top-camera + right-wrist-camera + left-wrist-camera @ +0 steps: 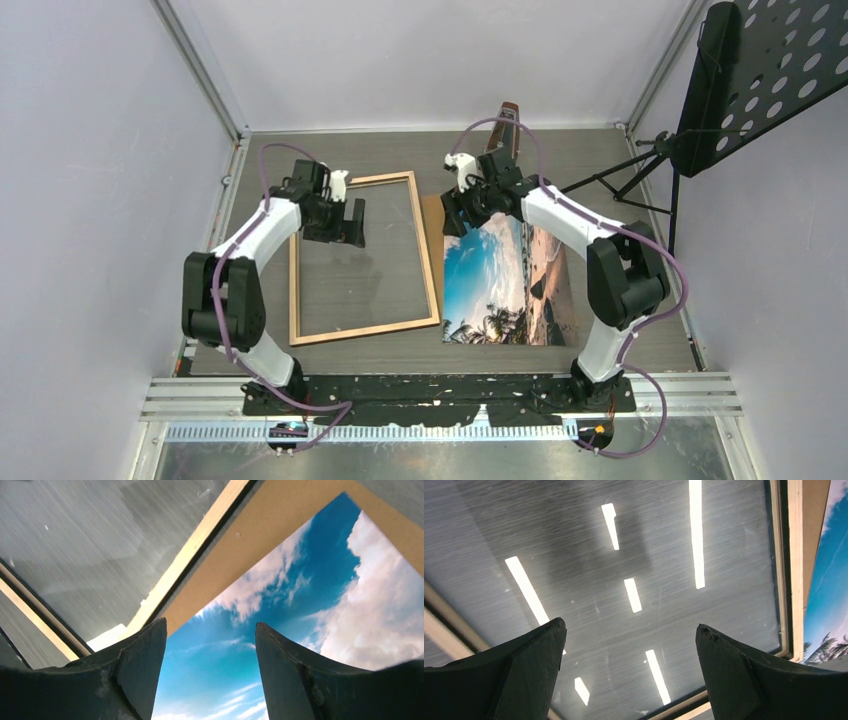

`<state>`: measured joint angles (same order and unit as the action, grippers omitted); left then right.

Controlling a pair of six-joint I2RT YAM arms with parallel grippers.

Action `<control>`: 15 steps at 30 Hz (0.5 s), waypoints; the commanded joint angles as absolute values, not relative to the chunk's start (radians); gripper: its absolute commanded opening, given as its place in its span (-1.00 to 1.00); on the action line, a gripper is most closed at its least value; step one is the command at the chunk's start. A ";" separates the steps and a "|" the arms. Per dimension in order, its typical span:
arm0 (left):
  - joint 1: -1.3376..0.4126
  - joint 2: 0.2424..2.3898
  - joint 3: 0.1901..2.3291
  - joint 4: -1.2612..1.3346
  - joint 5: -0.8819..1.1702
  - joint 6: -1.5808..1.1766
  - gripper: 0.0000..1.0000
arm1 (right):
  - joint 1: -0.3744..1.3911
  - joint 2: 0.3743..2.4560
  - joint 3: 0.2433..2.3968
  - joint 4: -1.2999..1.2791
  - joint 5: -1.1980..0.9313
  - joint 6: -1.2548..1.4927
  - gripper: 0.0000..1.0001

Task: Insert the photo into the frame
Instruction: Place the photo frame item in the photo frame, then move the photo frame to the center of the board.

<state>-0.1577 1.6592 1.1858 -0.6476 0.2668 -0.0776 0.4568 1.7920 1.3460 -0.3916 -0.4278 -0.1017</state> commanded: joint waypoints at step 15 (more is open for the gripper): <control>-0.155 1.295 1.017 -0.674 0.060 0.151 0.99 | 0.699 1.657 1.061 -0.373 -0.215 -0.384 0.39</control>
